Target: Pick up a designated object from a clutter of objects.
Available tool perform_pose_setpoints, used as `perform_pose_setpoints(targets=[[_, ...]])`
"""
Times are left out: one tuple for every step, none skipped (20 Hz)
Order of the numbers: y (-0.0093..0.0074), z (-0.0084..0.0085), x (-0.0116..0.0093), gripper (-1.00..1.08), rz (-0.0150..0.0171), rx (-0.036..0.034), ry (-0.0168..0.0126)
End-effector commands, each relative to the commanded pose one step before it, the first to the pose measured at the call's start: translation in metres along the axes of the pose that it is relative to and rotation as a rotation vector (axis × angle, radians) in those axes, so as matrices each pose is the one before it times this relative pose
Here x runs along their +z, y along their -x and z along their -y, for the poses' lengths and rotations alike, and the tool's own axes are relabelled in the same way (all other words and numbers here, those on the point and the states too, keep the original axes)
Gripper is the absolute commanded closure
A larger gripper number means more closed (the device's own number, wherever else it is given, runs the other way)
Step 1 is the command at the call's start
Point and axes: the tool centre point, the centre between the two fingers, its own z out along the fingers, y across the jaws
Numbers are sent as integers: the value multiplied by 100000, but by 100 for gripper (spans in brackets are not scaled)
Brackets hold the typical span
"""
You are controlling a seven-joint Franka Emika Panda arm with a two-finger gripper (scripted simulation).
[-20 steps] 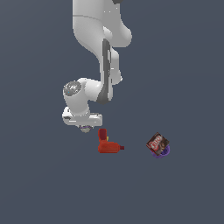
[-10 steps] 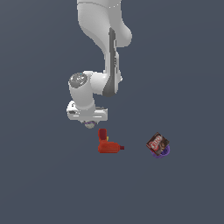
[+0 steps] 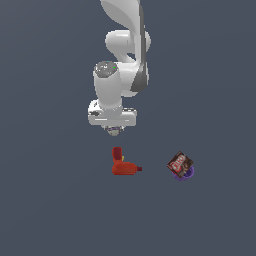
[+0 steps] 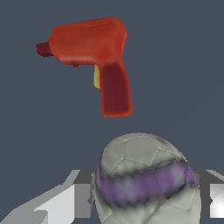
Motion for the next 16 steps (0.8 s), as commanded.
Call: perform_pose_setpoints(targets=[[673,1625,-1862,108,-124,21,198],[267,653,-738,108,0,0,0],[271,675,-754,108,-4,1,98],[273,671,-763,108,0,0,0],[278,699,-782,108,-5,1,98],[282,698,-796,108,0,0,0],[289,734,-819,108,-6,1,97],[295,737,-841,108,0,0,0],[304,777,-869,108,-4,-2,69],[310,784,-893,108,0,0,0],[307,800,-886,108,-3,-10,68],[301,773,-877,108,0,0,0],[296,767,-868,108,0,0,0],[291,761,-859,108,0,0,0],[286,756,-850,108,0,0,0],[282,777,-836,108,14,-67,-6]])
